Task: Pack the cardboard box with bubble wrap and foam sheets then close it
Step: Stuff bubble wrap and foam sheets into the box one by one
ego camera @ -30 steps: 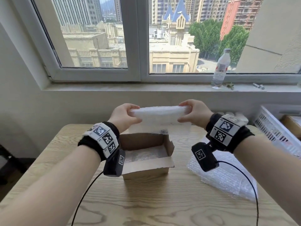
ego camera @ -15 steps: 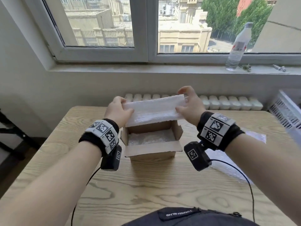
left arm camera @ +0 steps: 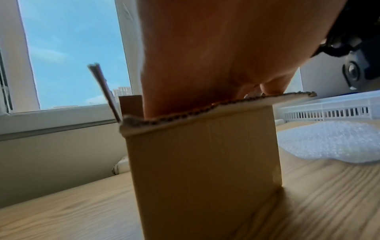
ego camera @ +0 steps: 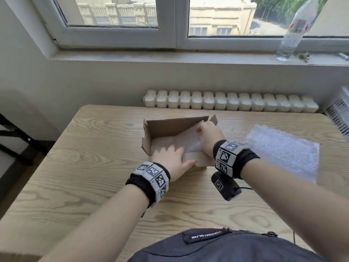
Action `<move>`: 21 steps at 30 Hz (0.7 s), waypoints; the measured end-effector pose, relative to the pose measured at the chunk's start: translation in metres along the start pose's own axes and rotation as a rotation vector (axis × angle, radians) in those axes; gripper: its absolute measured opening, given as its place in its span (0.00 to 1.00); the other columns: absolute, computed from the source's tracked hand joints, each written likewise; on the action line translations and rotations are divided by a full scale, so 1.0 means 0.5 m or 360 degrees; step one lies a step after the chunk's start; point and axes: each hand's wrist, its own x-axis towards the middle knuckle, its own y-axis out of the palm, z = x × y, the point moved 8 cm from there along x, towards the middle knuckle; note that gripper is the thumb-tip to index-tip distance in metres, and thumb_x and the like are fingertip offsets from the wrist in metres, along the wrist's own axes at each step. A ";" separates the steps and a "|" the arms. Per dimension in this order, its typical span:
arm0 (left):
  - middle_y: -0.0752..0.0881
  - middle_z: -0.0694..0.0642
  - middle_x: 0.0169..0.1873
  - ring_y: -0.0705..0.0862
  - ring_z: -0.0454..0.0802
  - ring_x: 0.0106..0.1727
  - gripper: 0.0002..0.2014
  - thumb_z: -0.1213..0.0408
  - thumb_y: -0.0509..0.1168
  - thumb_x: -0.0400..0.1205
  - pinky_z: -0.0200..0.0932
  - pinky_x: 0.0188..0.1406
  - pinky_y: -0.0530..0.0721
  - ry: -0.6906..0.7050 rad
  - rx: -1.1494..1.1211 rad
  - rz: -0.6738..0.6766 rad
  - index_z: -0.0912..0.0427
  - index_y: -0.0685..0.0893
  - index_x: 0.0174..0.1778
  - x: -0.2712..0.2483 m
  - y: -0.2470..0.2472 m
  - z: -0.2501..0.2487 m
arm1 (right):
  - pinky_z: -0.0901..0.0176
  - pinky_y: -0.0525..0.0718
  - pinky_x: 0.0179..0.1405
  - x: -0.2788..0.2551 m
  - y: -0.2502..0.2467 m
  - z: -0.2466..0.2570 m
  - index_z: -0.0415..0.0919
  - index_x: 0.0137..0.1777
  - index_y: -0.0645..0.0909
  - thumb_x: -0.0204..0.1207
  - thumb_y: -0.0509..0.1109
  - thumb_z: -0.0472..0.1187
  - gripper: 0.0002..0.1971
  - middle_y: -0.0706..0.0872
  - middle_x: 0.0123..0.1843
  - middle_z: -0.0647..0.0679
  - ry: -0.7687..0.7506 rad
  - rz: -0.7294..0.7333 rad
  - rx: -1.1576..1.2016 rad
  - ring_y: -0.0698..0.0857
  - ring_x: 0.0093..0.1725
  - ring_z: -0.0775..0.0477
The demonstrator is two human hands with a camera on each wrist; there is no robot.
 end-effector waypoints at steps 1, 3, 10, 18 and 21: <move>0.69 0.61 0.76 0.70 0.63 0.73 0.36 0.31 0.45 0.78 0.58 0.70 0.69 -0.0023 0.0039 0.0014 0.48 0.62 0.78 0.005 0.005 0.000 | 0.46 0.70 0.71 -0.006 0.007 0.001 0.38 0.64 0.76 0.77 0.62 0.30 0.16 0.69 0.72 0.41 -0.0003 0.0041 -0.0111 0.72 0.72 0.37; 0.71 0.63 0.74 0.72 0.64 0.71 0.38 0.27 0.45 0.75 0.58 0.66 0.72 -0.0050 0.0056 0.0031 0.46 0.63 0.77 0.014 0.010 0.003 | 0.42 0.65 0.75 -0.026 0.004 0.015 0.38 0.61 0.77 0.72 0.69 0.36 0.17 0.60 0.78 0.37 -0.0084 0.0011 -0.0456 0.62 0.77 0.35; 0.75 0.66 0.69 0.81 0.60 0.62 0.46 0.19 0.48 0.63 0.50 0.55 0.82 -0.0015 -0.0049 0.0244 0.43 0.73 0.71 0.040 0.027 0.018 | 0.44 0.68 0.72 -0.056 0.071 0.036 0.39 0.67 0.72 0.77 0.61 0.39 0.18 0.62 0.76 0.34 -0.0092 0.0292 -0.0499 0.58 0.76 0.33; 0.75 0.68 0.70 0.82 0.58 0.61 0.52 0.13 0.48 0.49 0.46 0.53 0.82 -0.0098 -0.0159 0.0345 0.36 0.77 0.65 0.044 0.037 0.030 | 0.37 0.61 0.78 -0.016 0.126 0.006 0.45 0.81 0.57 0.82 0.52 0.42 0.26 0.57 0.80 0.29 0.0235 0.0761 -0.0361 0.56 0.80 0.31; 0.79 0.62 0.68 0.83 0.57 0.58 0.50 0.14 0.51 0.49 0.46 0.53 0.83 -0.0105 -0.0195 0.0419 0.37 0.77 0.65 0.048 0.043 0.029 | 0.44 0.67 0.76 -0.003 0.139 0.015 0.44 0.81 0.57 0.83 0.53 0.43 0.26 0.66 0.78 0.33 0.0215 0.0849 -0.0437 0.66 0.77 0.33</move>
